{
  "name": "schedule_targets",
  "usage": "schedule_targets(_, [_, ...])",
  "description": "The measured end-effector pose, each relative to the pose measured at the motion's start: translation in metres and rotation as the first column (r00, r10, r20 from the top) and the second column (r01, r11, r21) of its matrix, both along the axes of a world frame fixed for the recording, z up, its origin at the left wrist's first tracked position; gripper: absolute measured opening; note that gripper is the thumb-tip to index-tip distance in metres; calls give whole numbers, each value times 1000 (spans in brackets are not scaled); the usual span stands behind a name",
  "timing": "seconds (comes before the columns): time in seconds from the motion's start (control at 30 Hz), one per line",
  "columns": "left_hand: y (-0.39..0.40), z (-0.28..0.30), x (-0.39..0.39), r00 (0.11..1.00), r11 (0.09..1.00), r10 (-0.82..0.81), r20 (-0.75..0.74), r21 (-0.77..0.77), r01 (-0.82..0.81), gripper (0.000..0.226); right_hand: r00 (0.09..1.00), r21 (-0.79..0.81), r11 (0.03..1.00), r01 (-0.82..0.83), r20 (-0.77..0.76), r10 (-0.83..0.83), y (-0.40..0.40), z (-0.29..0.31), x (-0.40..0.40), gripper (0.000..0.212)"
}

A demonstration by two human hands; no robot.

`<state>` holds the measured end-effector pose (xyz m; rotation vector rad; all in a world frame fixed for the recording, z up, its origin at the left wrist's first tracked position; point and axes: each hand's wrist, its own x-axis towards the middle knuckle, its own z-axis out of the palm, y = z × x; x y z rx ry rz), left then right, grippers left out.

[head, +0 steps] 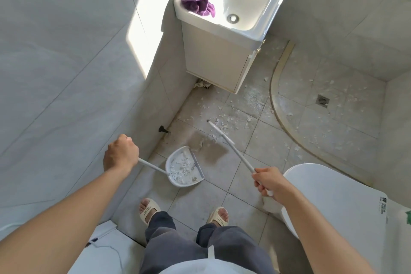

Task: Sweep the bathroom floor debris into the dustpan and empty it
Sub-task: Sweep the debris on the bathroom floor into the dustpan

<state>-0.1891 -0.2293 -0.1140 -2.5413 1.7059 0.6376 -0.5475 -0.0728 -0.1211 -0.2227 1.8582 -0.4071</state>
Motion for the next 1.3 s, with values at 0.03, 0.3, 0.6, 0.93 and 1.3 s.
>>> schedule_targets(0.03, [2,0,2,1000,1000,8,1,-4,-8,27,999,-5,1000,-30,-12,30,-11,-9,4,32])
schedule_targets(0.3, [1,-3,20,1000,1000,28,-8,-4,-28,27,957,138,948,-288,-9,292,-33,-51,54,26])
schedule_targets(0.6, [-3,-13,32,1000,999,-29,-6,-44,29,27,983,154,983,99,136,-120,19,-5,31,31])
schedule_targets(0.93, [0,-8,36,997,999,-34,-73,-28,32,26,965,291,949,125,188,-184,14,-9,142,9])
schedule_targets(1.3, [-15,-6,55,990,999,-53,-130,4,54,24,986,241,962,129,70,-150,11,7,169,18])
